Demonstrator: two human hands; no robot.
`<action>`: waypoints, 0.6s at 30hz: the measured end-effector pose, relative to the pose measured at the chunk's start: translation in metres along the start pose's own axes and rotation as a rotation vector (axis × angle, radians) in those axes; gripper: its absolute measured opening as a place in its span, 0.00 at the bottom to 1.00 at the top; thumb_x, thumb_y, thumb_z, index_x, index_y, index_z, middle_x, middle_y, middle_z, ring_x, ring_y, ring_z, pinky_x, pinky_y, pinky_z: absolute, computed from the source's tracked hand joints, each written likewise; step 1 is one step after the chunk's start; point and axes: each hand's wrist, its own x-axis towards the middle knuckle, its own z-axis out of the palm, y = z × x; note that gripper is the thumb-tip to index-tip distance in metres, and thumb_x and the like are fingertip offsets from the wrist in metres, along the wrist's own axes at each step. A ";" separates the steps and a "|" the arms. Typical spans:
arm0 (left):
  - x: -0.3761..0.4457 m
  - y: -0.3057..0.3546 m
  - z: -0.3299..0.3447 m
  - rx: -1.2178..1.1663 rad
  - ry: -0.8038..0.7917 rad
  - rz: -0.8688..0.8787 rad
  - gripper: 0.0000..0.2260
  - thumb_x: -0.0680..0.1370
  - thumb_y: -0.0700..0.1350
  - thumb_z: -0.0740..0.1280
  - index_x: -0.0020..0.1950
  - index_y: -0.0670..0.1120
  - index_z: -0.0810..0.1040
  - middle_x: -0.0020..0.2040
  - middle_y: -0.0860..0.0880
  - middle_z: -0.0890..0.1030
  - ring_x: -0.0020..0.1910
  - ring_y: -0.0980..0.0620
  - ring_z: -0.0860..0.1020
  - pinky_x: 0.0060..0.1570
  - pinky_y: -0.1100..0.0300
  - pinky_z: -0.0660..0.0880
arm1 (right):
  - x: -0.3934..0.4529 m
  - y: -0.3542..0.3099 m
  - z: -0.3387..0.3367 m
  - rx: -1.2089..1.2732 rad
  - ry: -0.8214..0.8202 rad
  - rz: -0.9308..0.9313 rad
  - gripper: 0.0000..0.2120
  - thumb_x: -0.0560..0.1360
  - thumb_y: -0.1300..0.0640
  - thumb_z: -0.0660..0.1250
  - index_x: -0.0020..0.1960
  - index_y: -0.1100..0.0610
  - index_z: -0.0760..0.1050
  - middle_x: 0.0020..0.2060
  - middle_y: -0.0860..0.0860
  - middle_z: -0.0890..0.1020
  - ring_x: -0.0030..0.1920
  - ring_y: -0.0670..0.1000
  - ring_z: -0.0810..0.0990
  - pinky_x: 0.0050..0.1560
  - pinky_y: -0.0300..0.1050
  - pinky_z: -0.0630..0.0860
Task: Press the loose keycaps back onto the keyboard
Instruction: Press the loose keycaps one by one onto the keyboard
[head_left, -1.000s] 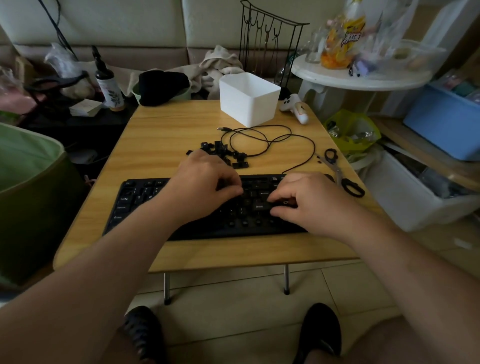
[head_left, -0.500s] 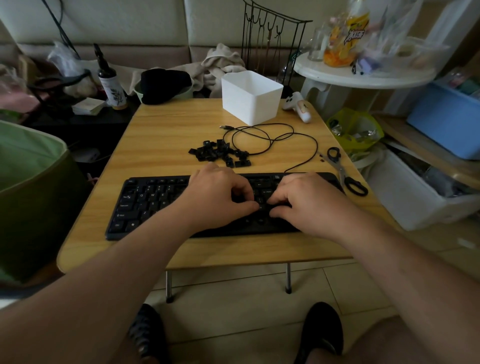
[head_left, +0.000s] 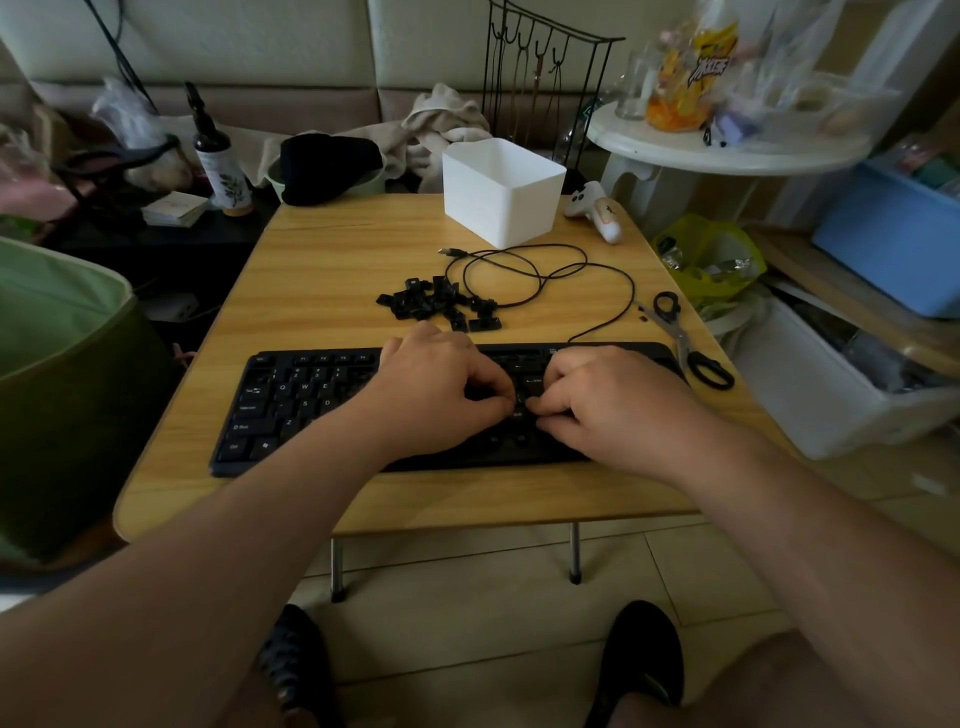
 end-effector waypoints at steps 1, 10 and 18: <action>0.000 0.000 0.000 0.003 0.007 0.005 0.05 0.77 0.63 0.68 0.52 0.69 0.81 0.51 0.59 0.76 0.60 0.50 0.67 0.64 0.45 0.66 | 0.000 0.000 0.000 0.007 0.000 0.006 0.11 0.82 0.45 0.65 0.61 0.40 0.83 0.54 0.39 0.76 0.54 0.45 0.75 0.48 0.49 0.78; 0.004 0.006 -0.007 0.011 -0.067 -0.044 0.03 0.77 0.63 0.70 0.49 0.73 0.80 0.49 0.60 0.73 0.62 0.49 0.66 0.64 0.46 0.64 | 0.003 -0.006 0.009 0.115 0.086 0.107 0.06 0.79 0.55 0.72 0.55 0.49 0.86 0.43 0.44 0.75 0.48 0.49 0.75 0.46 0.48 0.77; 0.008 0.008 -0.005 0.071 -0.062 -0.035 0.04 0.76 0.63 0.71 0.51 0.69 0.83 0.44 0.61 0.72 0.61 0.48 0.67 0.61 0.47 0.65 | 0.005 -0.009 0.009 0.106 0.053 0.134 0.08 0.77 0.59 0.73 0.52 0.48 0.86 0.43 0.43 0.75 0.48 0.48 0.75 0.45 0.47 0.78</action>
